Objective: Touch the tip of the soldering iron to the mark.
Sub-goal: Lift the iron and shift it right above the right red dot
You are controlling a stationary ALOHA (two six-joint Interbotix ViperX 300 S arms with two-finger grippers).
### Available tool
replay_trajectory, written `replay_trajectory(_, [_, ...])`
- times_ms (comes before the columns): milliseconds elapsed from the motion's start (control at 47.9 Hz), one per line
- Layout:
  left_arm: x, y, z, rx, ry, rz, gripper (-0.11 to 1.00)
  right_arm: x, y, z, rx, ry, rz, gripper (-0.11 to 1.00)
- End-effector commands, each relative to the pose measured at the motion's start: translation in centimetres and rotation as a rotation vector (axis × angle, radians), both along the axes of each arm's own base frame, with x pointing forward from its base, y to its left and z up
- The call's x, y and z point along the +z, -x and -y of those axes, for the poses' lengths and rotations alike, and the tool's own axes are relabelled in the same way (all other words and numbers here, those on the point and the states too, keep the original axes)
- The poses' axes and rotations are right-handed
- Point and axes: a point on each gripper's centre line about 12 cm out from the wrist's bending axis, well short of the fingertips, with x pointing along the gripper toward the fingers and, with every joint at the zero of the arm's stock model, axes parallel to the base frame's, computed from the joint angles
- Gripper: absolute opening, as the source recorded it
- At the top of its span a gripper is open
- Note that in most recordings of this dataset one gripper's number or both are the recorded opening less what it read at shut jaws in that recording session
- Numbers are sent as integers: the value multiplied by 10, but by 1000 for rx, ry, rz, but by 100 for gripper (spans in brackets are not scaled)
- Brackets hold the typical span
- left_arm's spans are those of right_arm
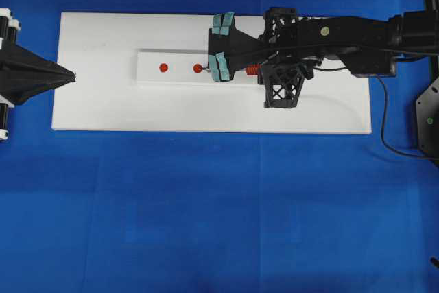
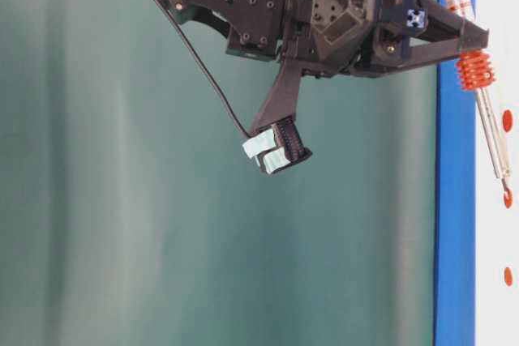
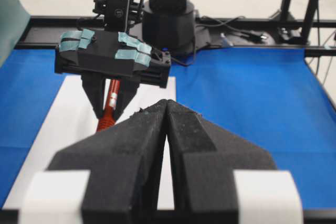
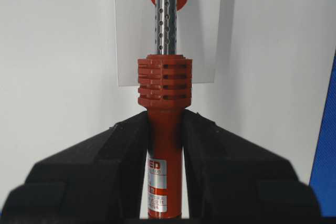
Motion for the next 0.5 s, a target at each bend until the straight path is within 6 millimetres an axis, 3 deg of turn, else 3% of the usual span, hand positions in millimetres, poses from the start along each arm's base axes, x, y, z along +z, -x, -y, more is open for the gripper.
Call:
replay_trajectory(0, [4, -1, 0, -2, -1, 17, 0, 20, -3, 1, -4, 8, 39, 6])
replay_trajectory(481, [4, -1, 0, -2, -1, 17, 0, 86, 3, 4, -22, 47, 98, 6])
